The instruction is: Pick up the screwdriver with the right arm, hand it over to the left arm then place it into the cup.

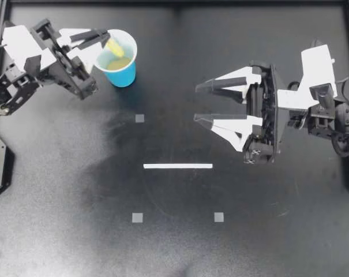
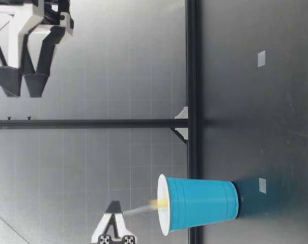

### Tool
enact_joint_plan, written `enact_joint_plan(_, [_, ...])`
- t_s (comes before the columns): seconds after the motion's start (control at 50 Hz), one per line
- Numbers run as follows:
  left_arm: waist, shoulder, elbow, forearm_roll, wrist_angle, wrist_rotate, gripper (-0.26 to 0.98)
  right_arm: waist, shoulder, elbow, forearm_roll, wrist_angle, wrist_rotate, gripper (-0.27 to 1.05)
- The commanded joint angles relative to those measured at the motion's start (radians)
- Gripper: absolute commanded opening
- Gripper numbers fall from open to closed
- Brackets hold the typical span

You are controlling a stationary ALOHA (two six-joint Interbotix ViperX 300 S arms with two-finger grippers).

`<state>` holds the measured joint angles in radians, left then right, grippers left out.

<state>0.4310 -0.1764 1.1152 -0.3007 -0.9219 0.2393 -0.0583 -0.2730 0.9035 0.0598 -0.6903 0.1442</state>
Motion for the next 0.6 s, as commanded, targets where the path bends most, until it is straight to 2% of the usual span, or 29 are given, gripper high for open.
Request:
enact_joint_plan(0.0, [0.005, -0.014, -0.031, 0.0, 0.012, -0.003, 0.56, 0.006, -0.006, -0.011, 0.0, -0.009, 0.002, 0.7])
enact_joint_plan(0.06, [0.006, -0.023, -0.038, 0.0, 0.031, -0.003, 0.62, 0.006, -0.005, -0.011, 0.0, -0.011, 0.002, 0.7])
enact_joint_plan(0.16, [-0.002, -0.055, -0.054, 0.005, 0.063, -0.008, 0.63, 0.006, 0.0, -0.011, 0.0, -0.011, 0.002, 0.7])
enact_joint_plan(0.24, [-0.034, -0.1, -0.061, 0.026, 0.092, -0.02, 0.62, 0.006, 0.002, -0.011, 0.0, -0.008, 0.002, 0.7])
enact_joint_plan(0.4, [-0.169, -0.189, -0.058, 0.086, 0.144, -0.043, 0.62, 0.006, 0.009, -0.008, 0.0, -0.006, -0.002, 0.7])
enact_joint_plan(0.58, [-0.336, -0.222, -0.032, 0.092, 0.17, -0.049, 0.62, 0.006, 0.018, -0.002, 0.0, -0.005, -0.006, 0.7])
